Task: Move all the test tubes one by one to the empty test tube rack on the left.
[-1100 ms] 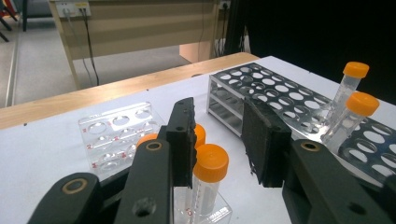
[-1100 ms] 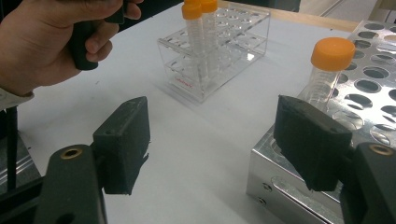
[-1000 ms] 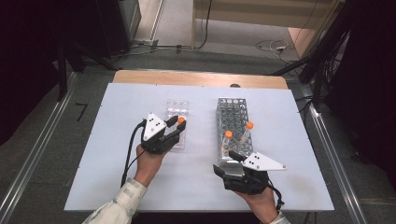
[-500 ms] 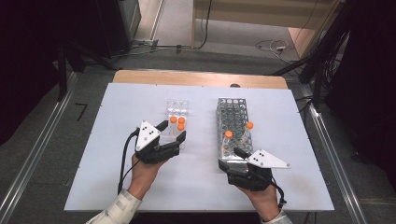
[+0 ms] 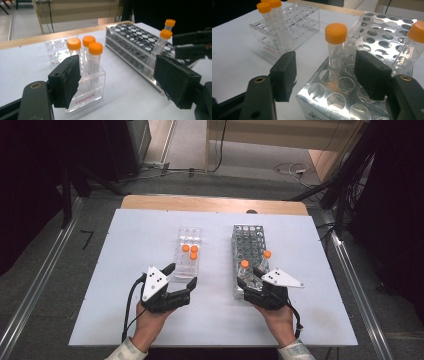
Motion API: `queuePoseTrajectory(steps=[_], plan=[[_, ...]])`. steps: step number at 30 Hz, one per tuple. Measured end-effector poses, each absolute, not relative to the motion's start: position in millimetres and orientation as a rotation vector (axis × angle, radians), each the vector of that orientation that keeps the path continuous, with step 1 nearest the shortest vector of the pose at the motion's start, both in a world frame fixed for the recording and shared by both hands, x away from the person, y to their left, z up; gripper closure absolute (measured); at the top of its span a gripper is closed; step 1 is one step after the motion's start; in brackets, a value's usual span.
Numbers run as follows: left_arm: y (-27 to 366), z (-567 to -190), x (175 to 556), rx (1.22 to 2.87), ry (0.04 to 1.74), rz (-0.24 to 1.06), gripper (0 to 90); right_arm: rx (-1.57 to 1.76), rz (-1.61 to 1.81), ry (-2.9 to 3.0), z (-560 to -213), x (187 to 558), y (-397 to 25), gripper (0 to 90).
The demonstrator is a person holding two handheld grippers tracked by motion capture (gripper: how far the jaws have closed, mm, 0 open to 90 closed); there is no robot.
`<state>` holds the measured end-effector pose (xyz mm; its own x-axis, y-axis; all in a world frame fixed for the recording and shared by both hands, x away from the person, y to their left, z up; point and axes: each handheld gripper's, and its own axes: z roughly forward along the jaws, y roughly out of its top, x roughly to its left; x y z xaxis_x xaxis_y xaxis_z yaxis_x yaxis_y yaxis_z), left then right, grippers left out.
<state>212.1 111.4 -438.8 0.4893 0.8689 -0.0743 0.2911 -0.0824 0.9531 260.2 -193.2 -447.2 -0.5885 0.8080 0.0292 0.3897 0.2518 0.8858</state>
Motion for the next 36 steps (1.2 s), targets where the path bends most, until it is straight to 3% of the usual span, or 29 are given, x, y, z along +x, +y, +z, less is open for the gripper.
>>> queuePoseTrajectory(steps=[6, 16, 22, 36], plan=[[111, -448, 208, 1.649, 1.025, 0.640, 21.5, 1.112, 1.261, 2.062, -451, 272, -189, 49.8], [110, -450, 206, 1.646, 1.018, 0.635, 21.5, 1.126, 1.207, 2.064, -456, 282, -178, 59.2], [110, -450, 206, 1.648, 1.015, 0.636, 21.6, 1.135, 1.165, 2.070, -460, 286, -172, 70.1], [111, -450, 206, 1.650, 1.013, 0.628, 21.4, 1.095, 1.221, 2.010, -439, 278, -178, 71.3]])
